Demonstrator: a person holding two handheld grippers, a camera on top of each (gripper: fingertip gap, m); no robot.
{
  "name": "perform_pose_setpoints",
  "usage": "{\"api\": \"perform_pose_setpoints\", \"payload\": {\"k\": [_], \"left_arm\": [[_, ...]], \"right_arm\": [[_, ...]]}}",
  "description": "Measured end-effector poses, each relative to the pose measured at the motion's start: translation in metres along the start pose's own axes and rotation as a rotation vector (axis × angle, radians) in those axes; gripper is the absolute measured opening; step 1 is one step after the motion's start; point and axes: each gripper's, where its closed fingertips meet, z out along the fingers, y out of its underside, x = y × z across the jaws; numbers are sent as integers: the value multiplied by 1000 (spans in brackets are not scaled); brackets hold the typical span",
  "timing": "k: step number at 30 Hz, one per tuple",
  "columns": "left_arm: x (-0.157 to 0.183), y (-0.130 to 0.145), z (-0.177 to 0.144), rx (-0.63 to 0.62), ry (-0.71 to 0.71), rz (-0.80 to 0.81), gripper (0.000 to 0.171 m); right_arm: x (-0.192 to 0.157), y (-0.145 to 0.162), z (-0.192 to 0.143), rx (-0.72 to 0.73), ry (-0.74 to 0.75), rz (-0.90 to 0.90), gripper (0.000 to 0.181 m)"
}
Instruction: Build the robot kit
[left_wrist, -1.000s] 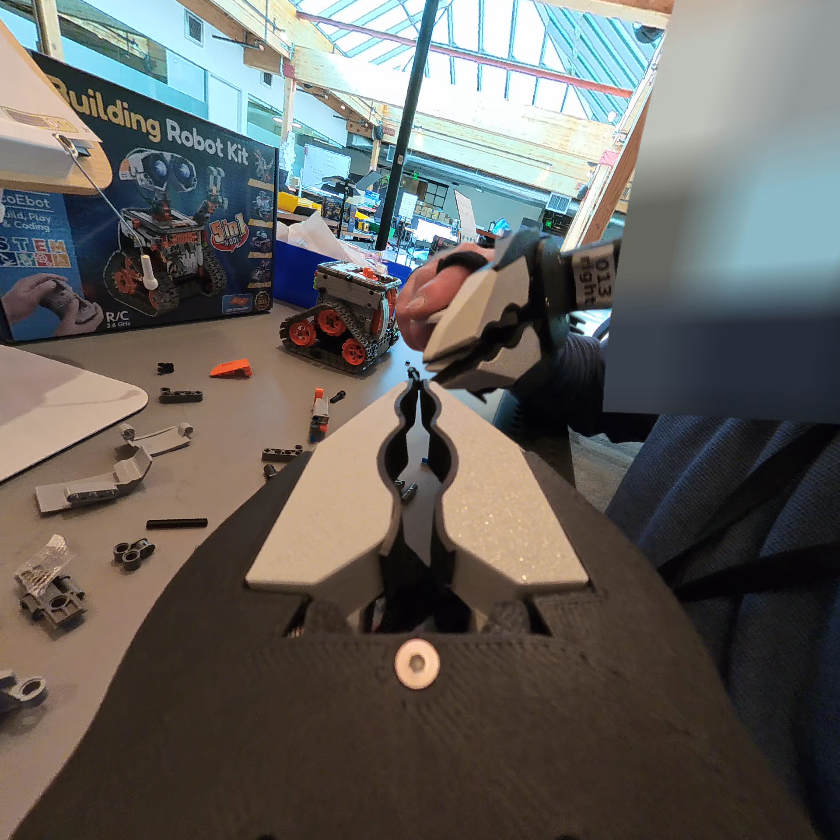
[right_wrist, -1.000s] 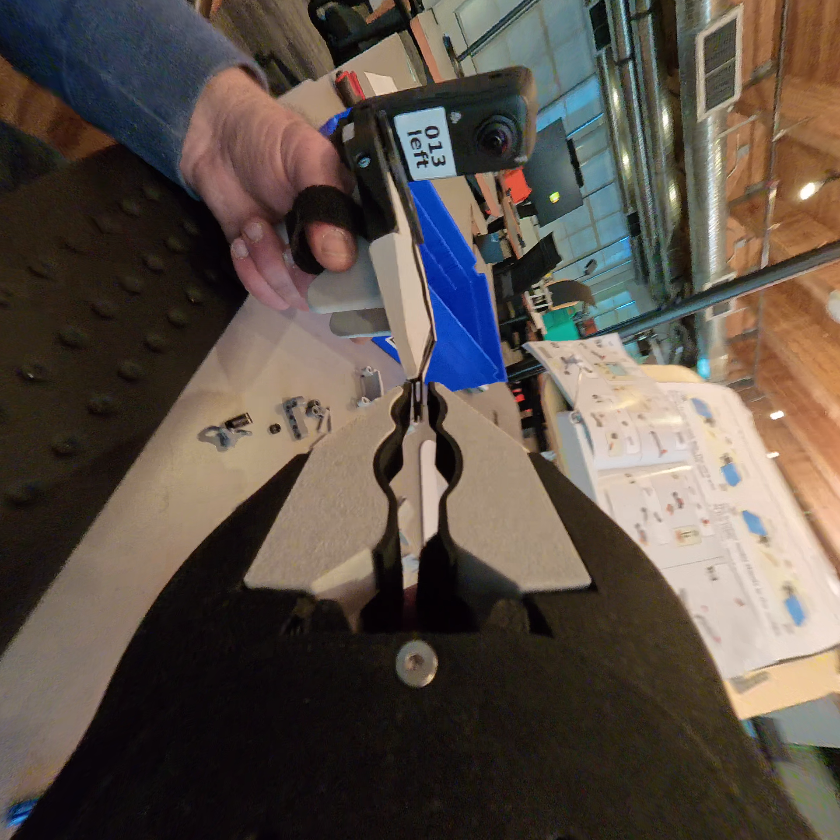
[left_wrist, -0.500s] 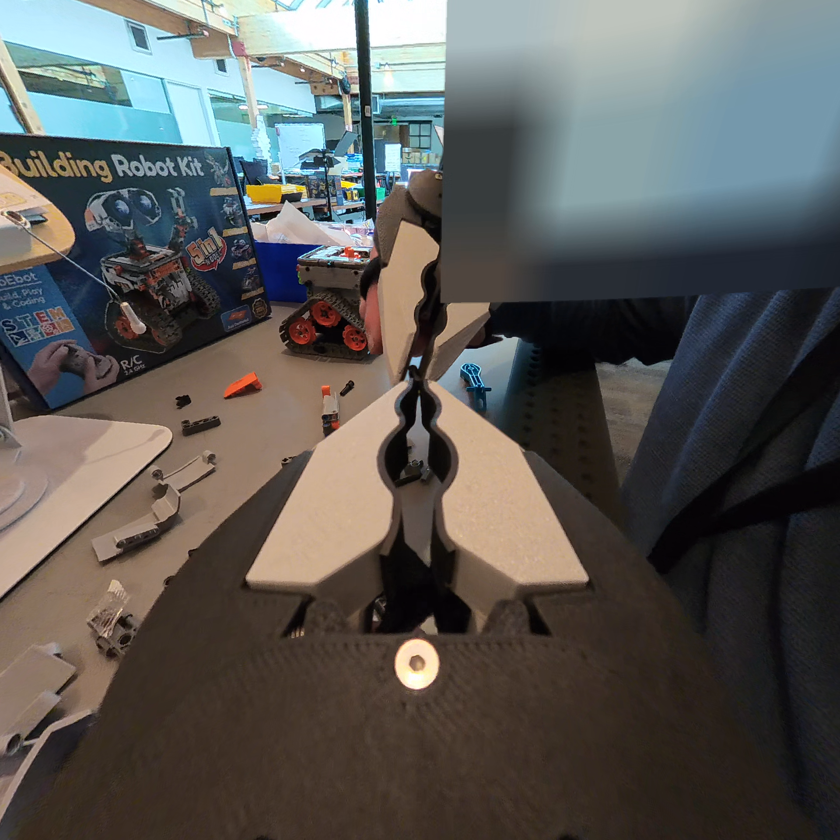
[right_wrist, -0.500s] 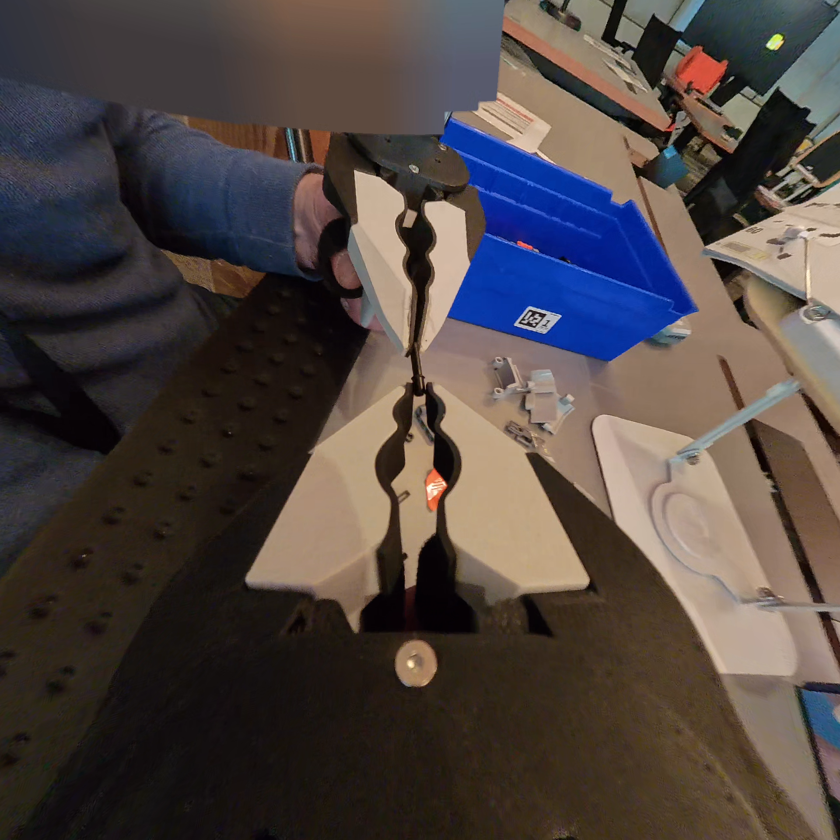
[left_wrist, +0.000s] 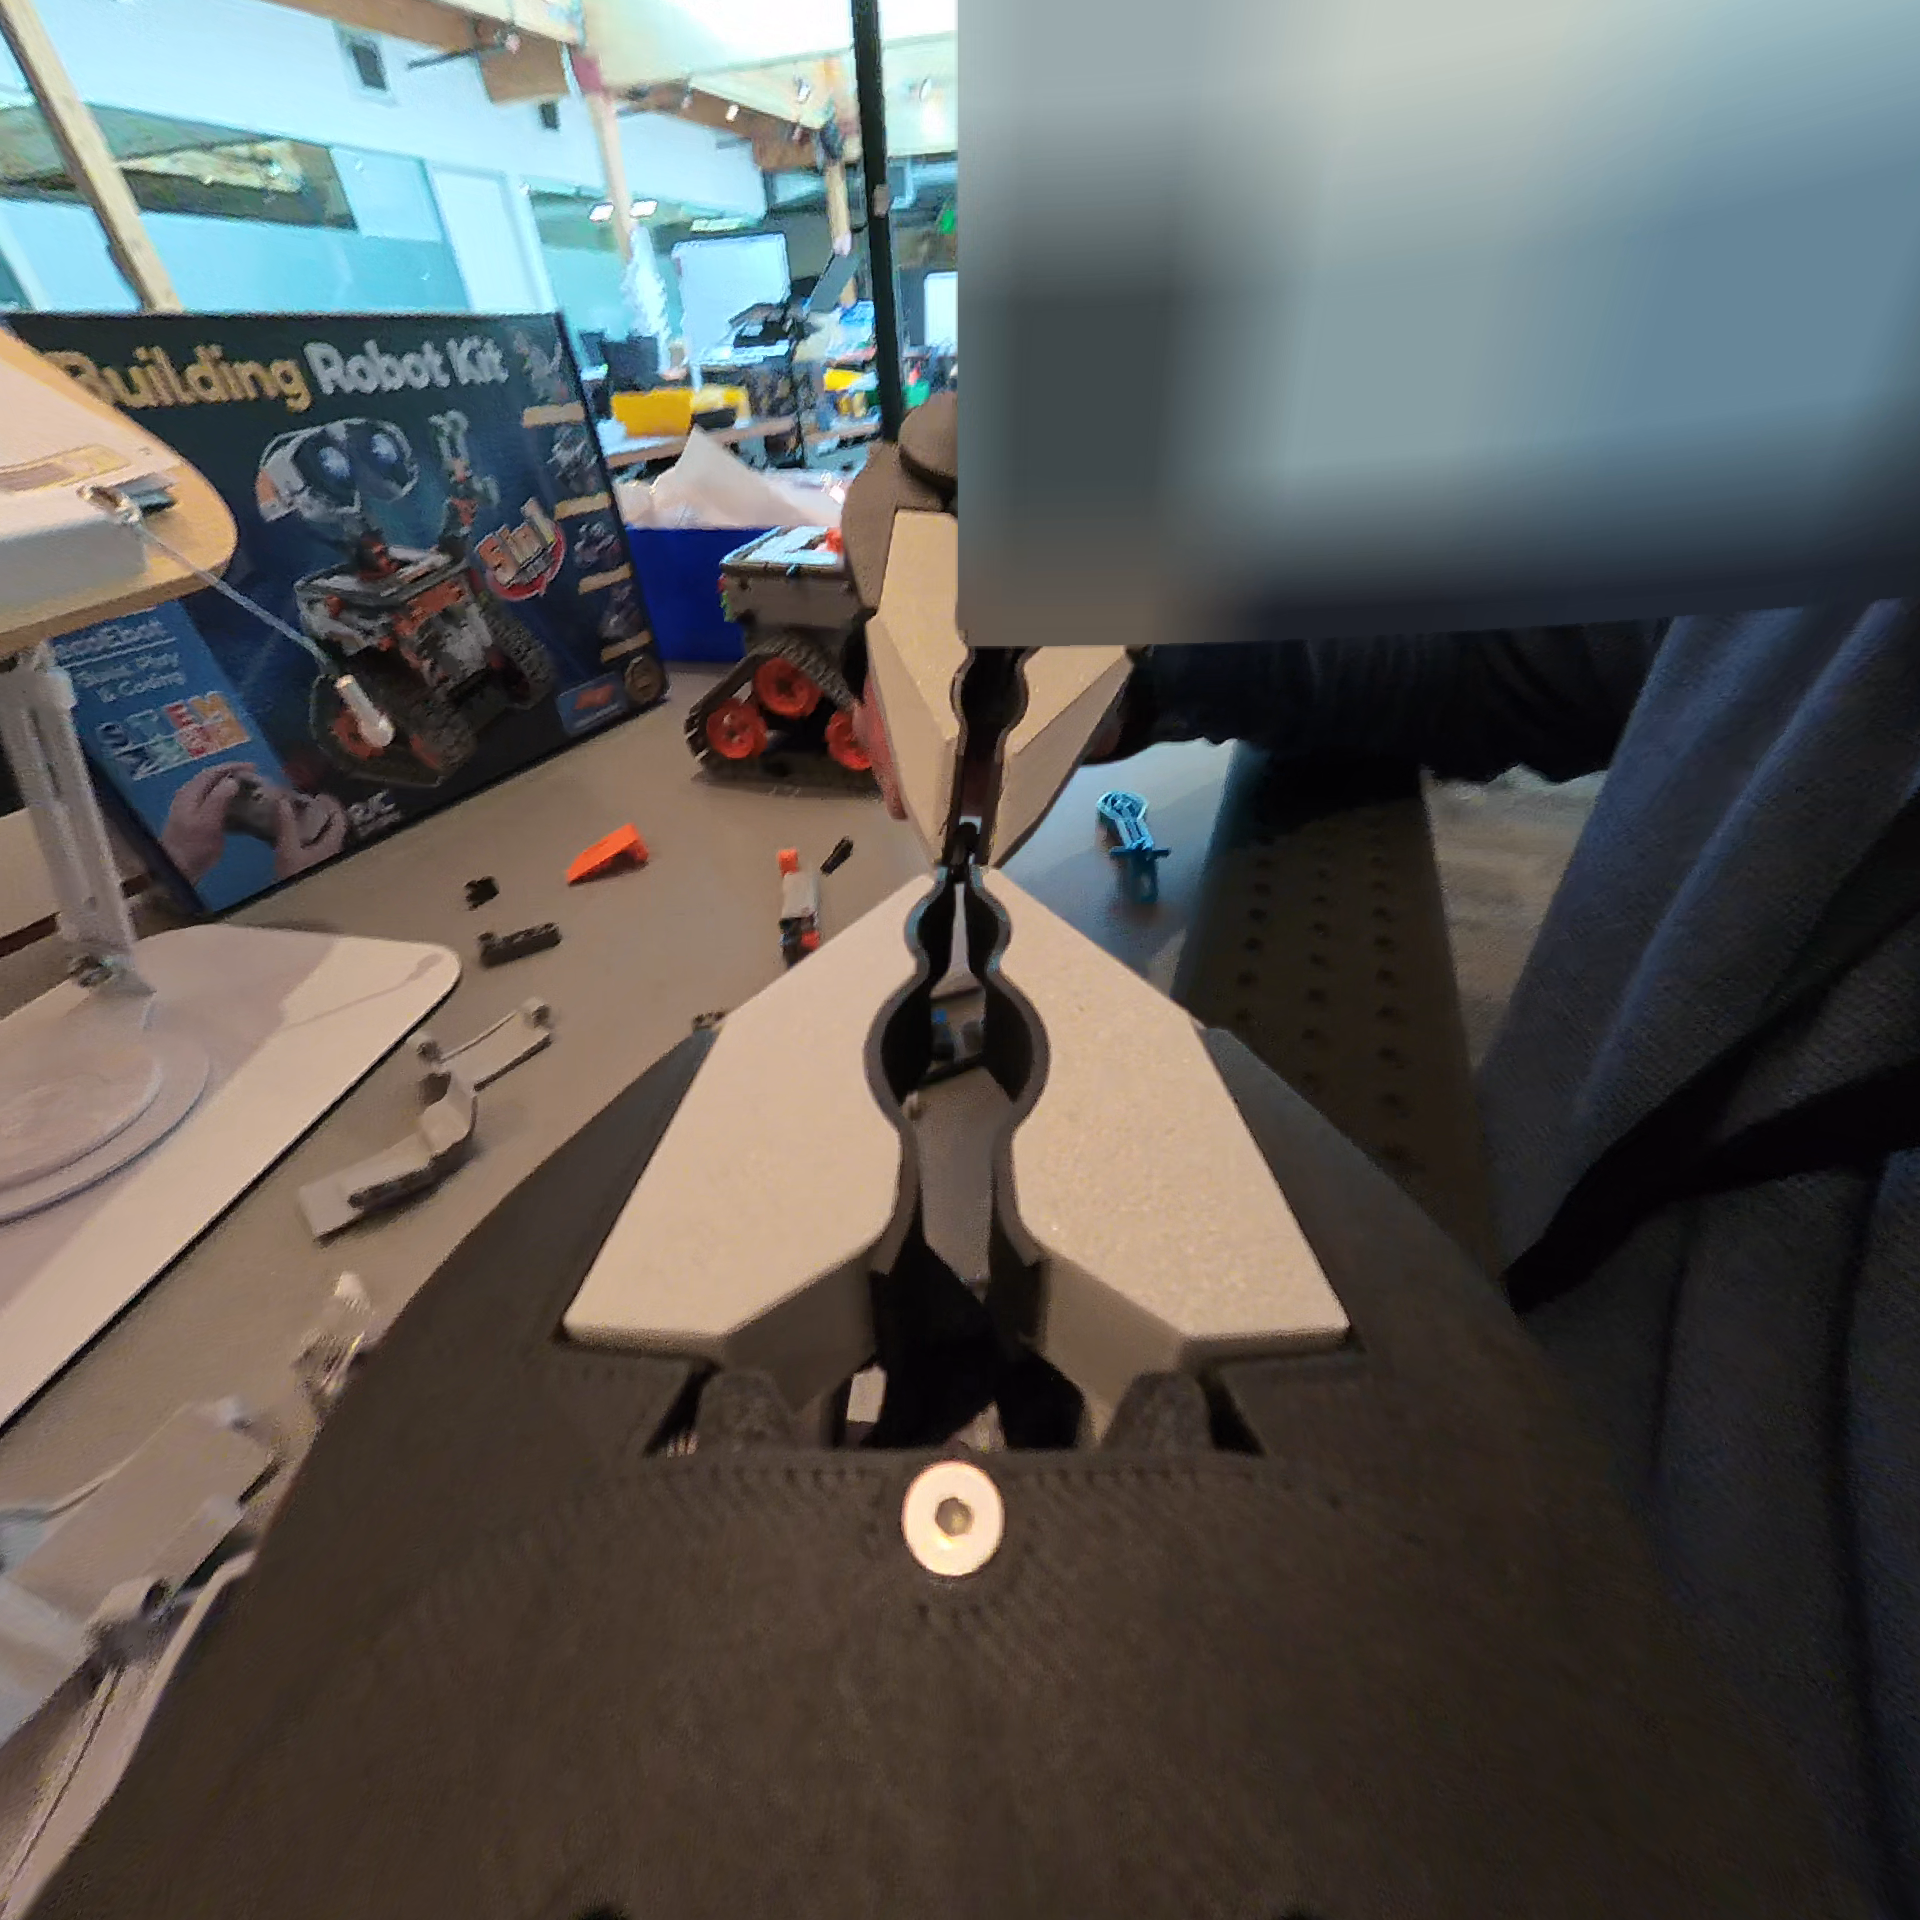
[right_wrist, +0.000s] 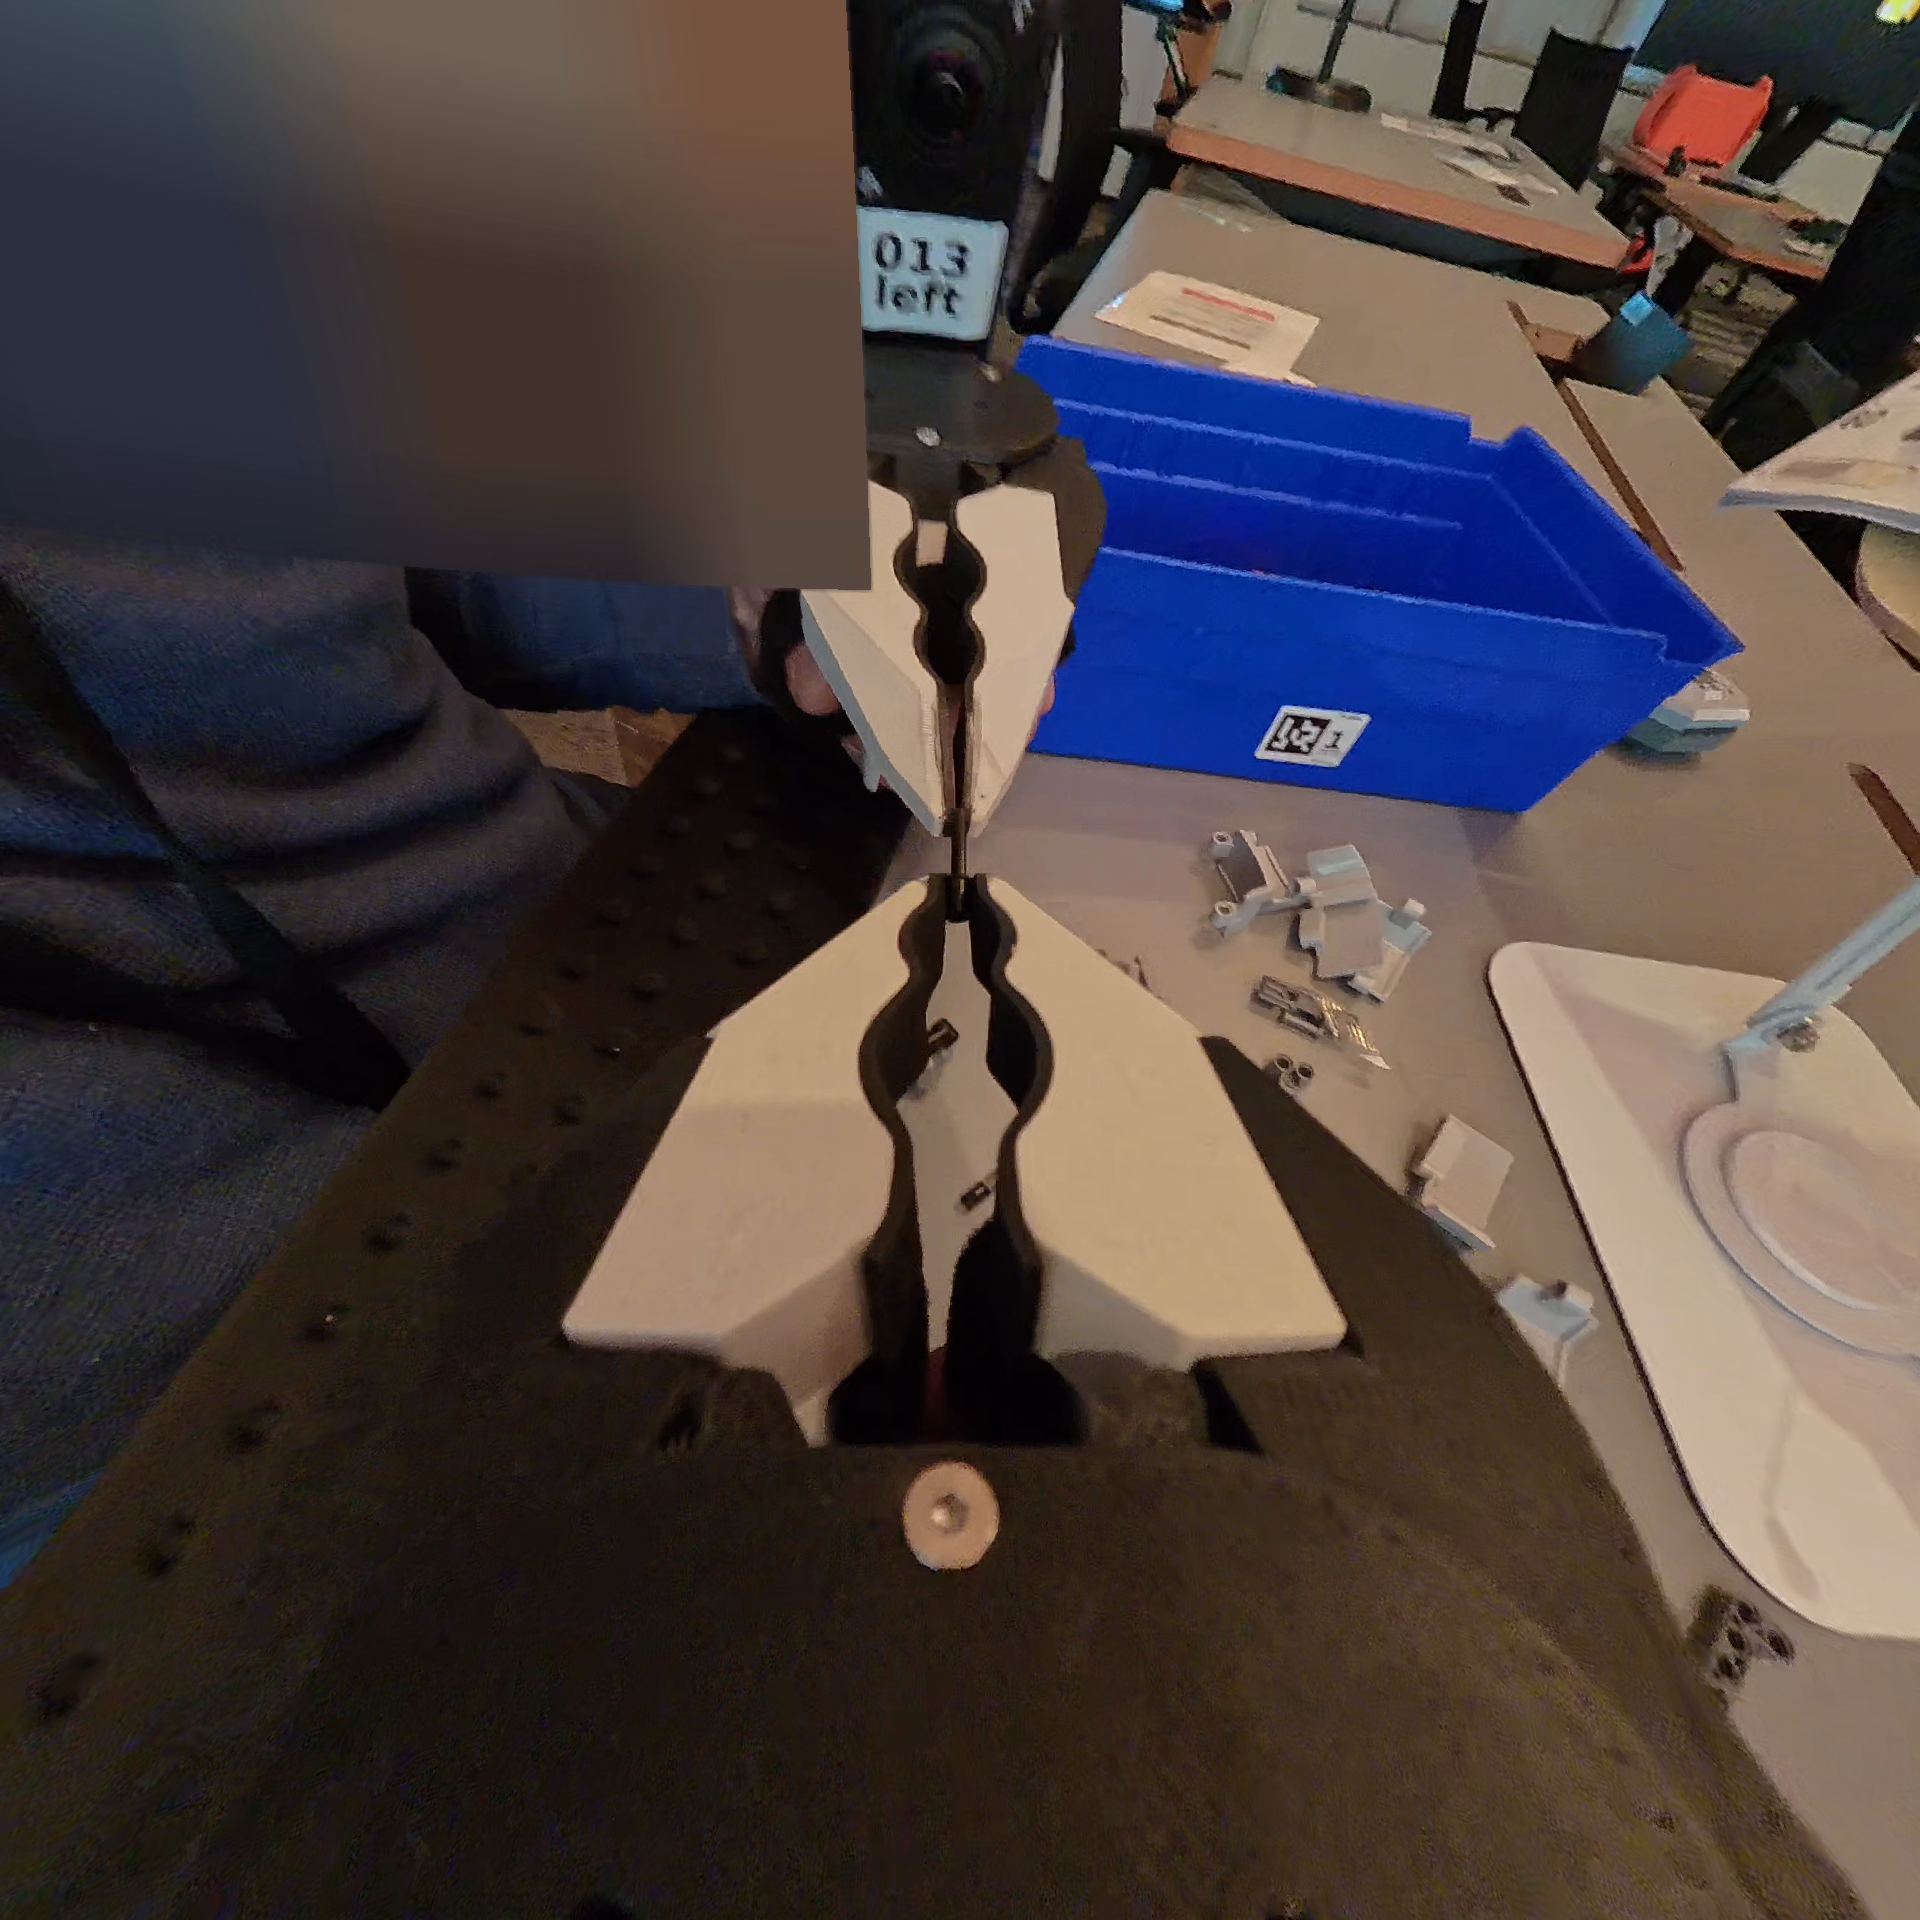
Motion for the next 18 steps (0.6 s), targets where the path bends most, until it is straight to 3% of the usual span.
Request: {"api": "perform_pose_setpoints", "payload": {"k": [2, 8, 14, 18], "left_arm": [[-7, 11, -4, -88, -56, -9, 8], [-36, 76, -23, -559, -309, 102, 20], [-45, 115, -32, -765, -392, 35, 17], [-53, 128, -35, -838, -443, 41, 17]], "right_arm": [[6, 11, 2, -56, 38, 5, 2], [19, 53, 16, -212, 113, 86, 2], [21, 77, 28, -327, 149, 92, 2], [21, 85, 36, -374, 162, 107, 2]]}}
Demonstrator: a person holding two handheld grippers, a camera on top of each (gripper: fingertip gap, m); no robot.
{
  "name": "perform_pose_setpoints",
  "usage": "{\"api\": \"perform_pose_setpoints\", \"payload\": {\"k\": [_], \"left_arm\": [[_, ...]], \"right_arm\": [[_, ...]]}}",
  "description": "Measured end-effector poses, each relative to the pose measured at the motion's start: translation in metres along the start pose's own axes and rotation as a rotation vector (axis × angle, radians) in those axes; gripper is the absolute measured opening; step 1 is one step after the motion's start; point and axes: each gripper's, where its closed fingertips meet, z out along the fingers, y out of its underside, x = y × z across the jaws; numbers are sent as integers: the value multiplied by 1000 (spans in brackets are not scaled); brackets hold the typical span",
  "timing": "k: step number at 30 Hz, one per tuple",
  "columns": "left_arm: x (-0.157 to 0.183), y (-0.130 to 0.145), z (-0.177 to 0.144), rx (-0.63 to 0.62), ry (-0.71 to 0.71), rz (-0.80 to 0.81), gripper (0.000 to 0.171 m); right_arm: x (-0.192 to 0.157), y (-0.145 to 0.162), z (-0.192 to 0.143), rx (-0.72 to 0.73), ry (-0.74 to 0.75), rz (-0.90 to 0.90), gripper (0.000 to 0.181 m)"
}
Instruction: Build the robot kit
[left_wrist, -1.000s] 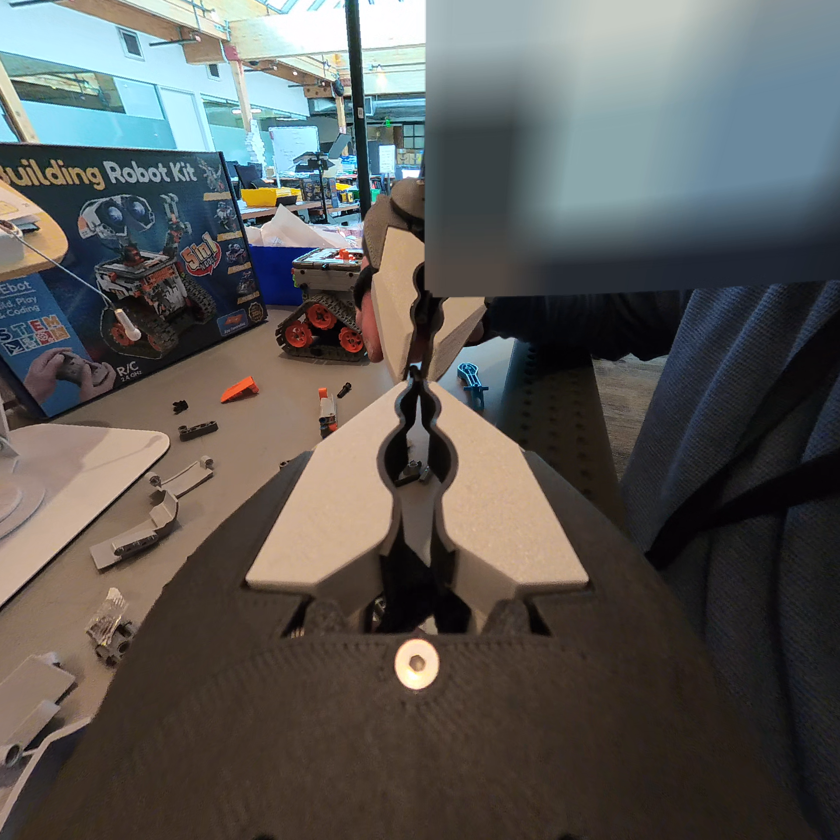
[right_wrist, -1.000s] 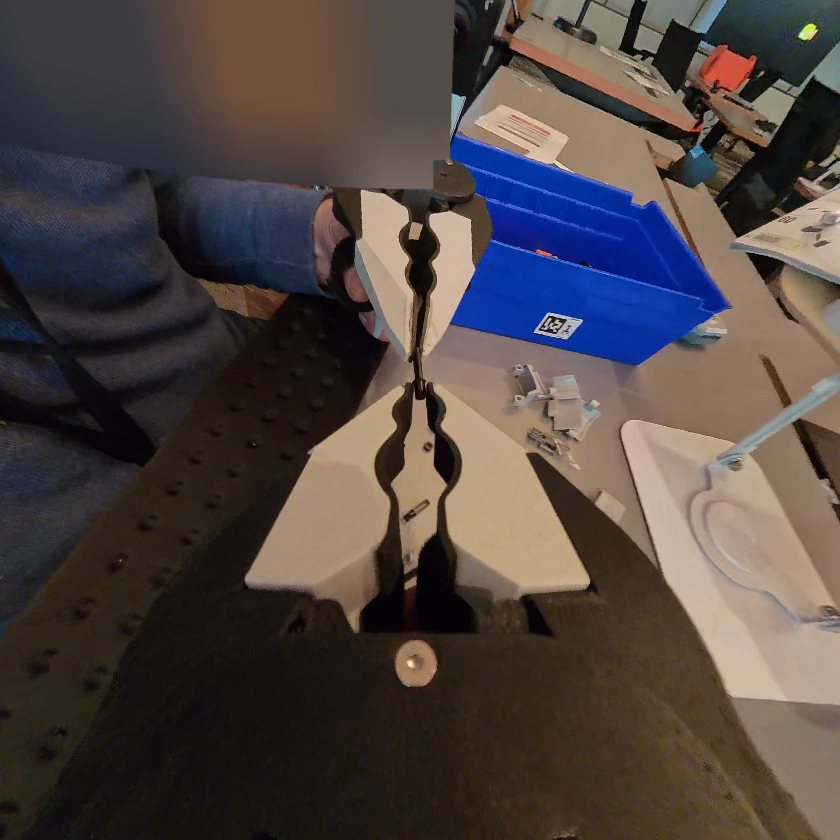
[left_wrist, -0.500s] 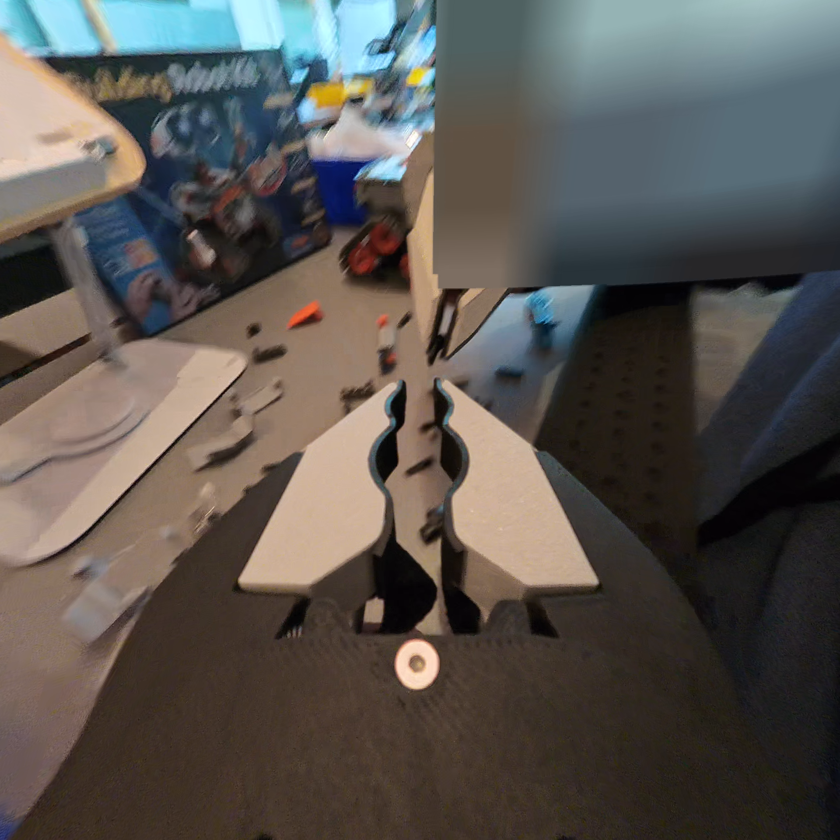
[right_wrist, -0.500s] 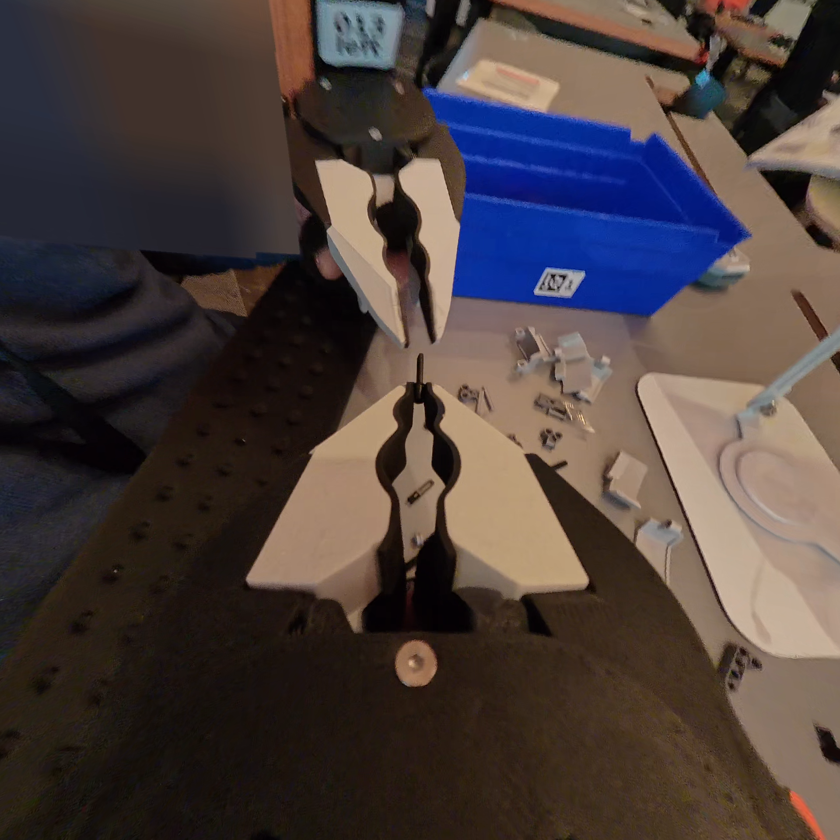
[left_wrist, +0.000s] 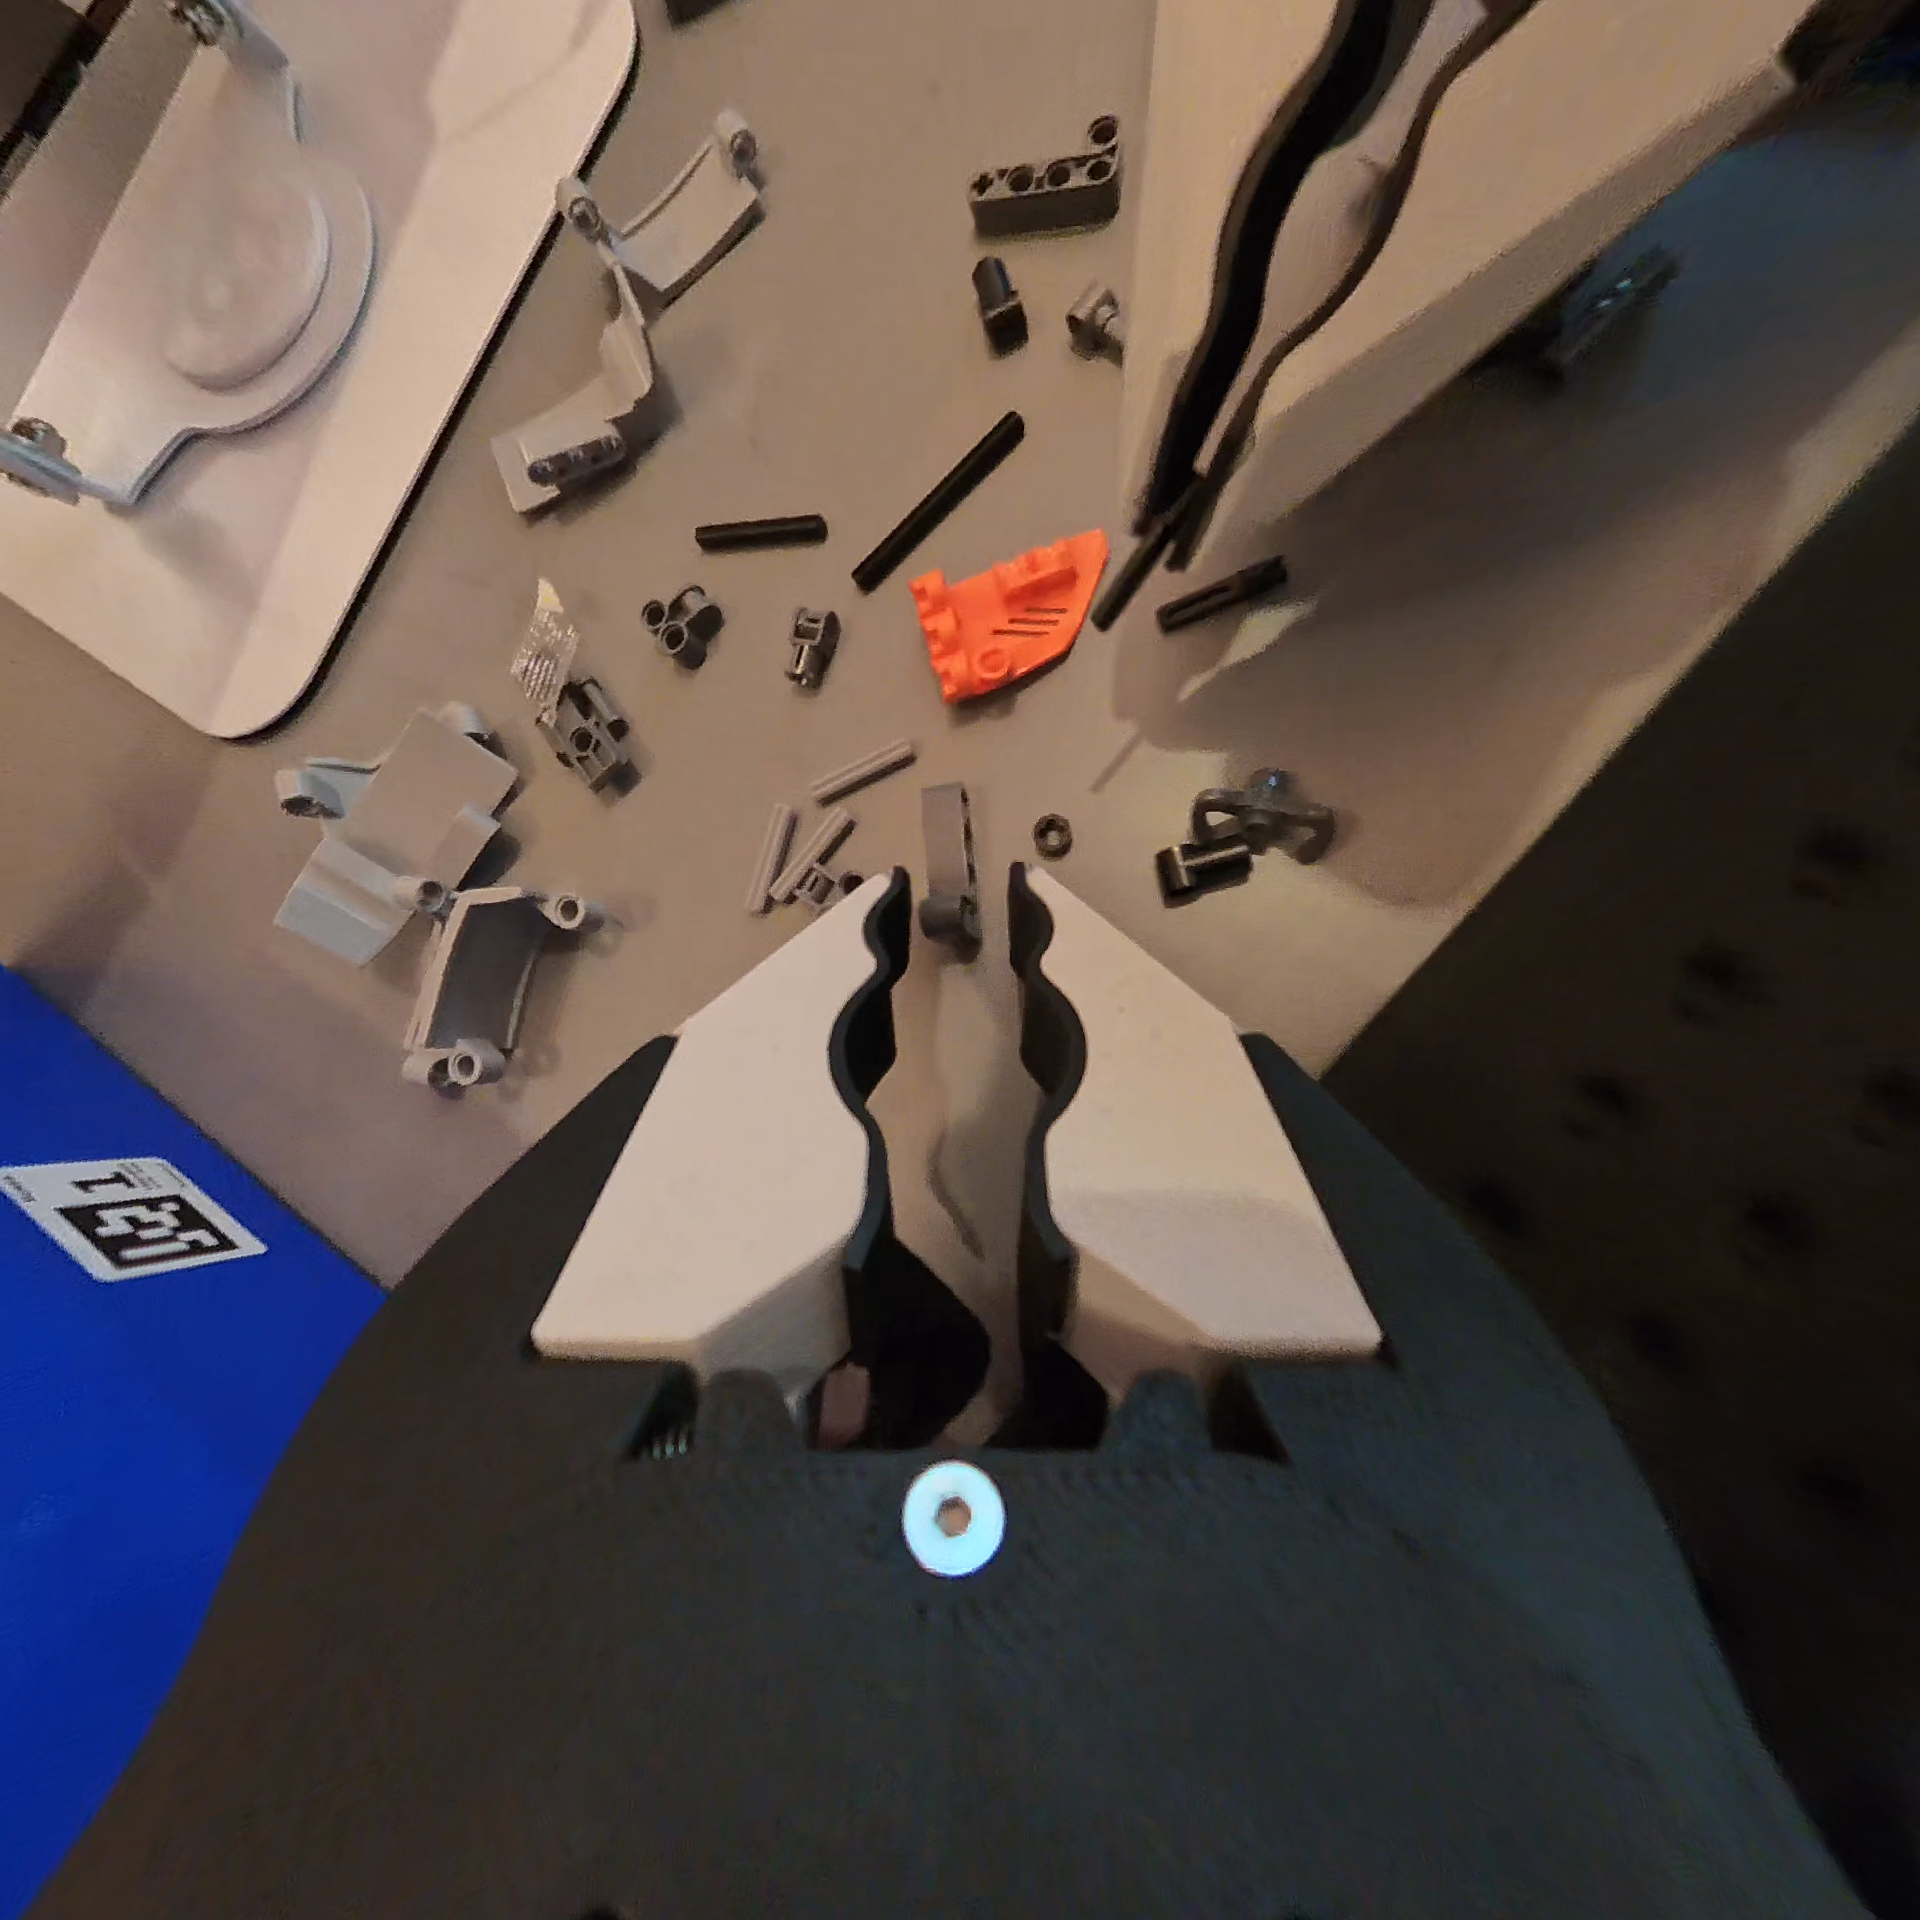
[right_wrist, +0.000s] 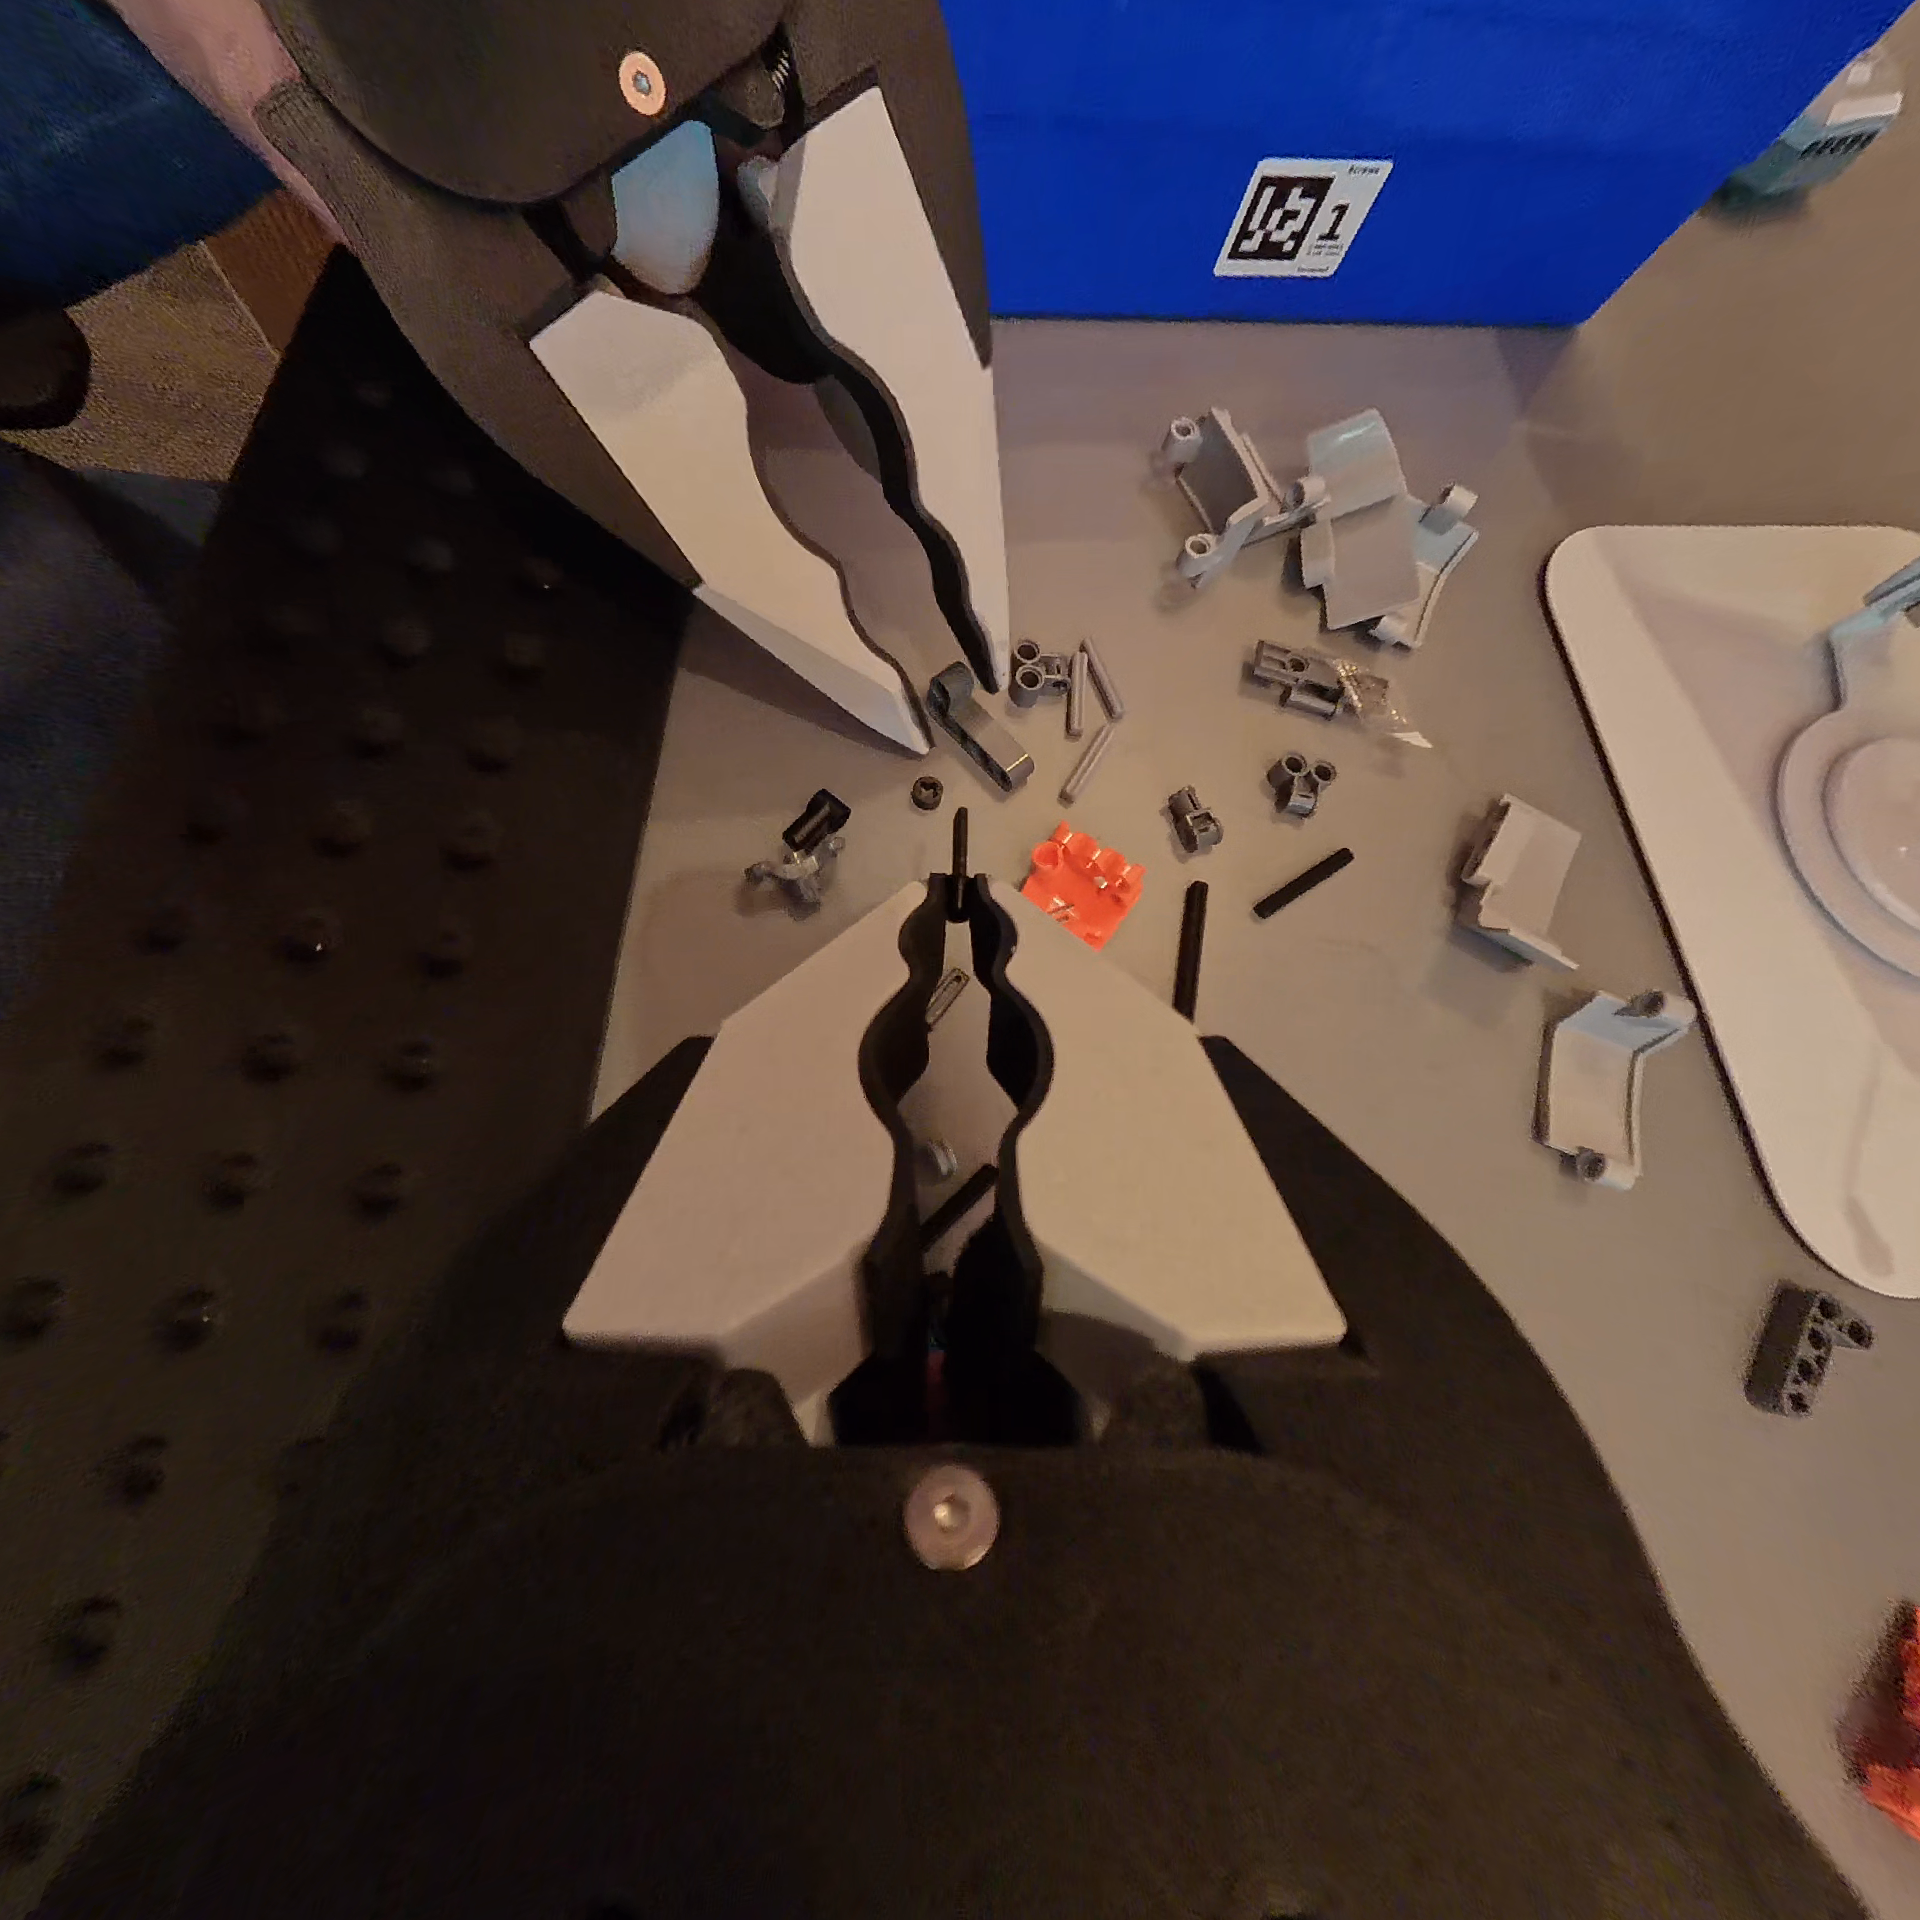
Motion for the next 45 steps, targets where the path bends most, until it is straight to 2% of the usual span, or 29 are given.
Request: {"api": "perform_pose_setpoints", "payload": {"k": [3, 9, 15, 34, 45], "left_arm": [[-1, 2, 5, -35, -23, 29, 8], [0, -3, 9, -33, -15, 21, 6], [1, -14, 10, 20, 46, -92, 6], [-26, -56, 12, 242, 73, -312, 6], [-31, -62, 8, 293, 40, -316, 6]], "right_arm": [[-1, 2, 8, -25, 7, 8, 2], [5, 11, 23, -88, 54, 24, 2], [12, 13, 34, -115, 108, 38, 1], [58, 0, 5, -23, 359, 17, 1], [64, -7, 1, -16, 483, -46, 1]]}}
